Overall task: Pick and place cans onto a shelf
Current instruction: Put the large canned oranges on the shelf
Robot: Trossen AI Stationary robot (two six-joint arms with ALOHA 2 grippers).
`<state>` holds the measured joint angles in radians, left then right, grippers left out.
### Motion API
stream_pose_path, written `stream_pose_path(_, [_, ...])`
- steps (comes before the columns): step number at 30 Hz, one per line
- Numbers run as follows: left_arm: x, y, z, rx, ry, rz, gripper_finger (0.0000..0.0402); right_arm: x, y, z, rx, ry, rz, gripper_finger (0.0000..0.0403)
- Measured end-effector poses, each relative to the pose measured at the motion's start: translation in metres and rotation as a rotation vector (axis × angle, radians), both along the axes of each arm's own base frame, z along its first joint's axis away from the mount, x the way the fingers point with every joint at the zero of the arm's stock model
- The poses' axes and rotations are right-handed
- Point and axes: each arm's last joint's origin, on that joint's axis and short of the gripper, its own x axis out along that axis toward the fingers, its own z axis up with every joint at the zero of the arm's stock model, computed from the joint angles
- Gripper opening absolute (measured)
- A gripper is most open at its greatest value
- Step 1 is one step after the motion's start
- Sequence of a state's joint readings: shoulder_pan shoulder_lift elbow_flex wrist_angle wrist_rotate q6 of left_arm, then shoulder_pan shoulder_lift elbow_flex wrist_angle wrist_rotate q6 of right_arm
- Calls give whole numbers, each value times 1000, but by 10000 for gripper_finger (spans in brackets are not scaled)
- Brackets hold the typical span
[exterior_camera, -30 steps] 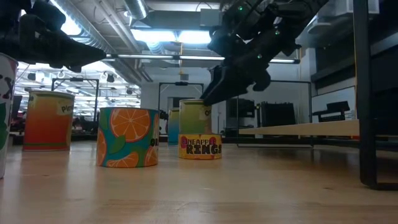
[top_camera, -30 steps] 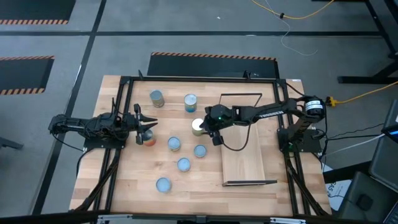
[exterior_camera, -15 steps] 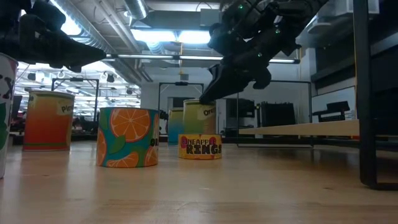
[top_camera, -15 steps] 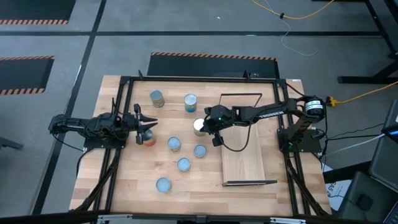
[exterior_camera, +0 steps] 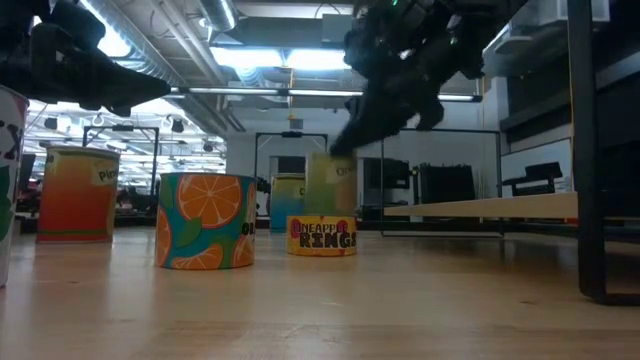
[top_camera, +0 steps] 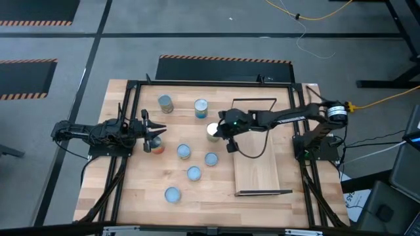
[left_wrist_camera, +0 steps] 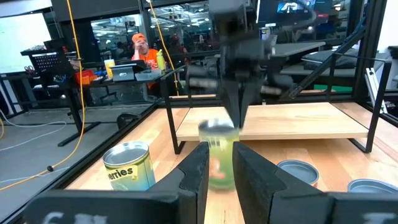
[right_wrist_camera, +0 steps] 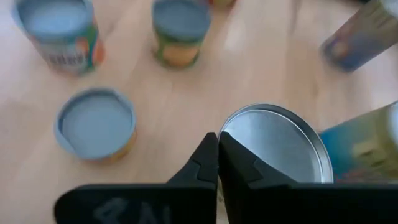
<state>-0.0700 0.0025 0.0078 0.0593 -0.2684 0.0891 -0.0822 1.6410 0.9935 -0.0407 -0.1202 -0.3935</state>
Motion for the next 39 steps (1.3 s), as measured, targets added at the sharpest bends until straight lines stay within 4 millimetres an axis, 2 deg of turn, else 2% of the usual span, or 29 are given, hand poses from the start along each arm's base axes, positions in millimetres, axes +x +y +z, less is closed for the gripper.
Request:
stream_pose_path(8, [0,0,0,0,0,0,64,-35,3,64,-10,-143,1,2])
stream_pose_path(14, [0,0,0,0,0,0,64,-80,7,106,26,-199,-30,2])
stream_pose_path(19, [0,0,0,0,0,0,64,-123,7,124,13,-157,-157,1])
stream_pose_path(25, [0,0,0,0,0,0,64,-169,8,132,79,-77,-321,1])
stream_pose_path(30, [0,0,0,0,0,0,64,-199,8,129,113,-7,-457,0])
stream_pose_path(34, [0,0,0,0,0,0,64,-210,7,117,95,-1,-537,0])
stream_pose_path(39, [0,0,0,0,0,0,64,-213,6,87,59,43,-590,0])
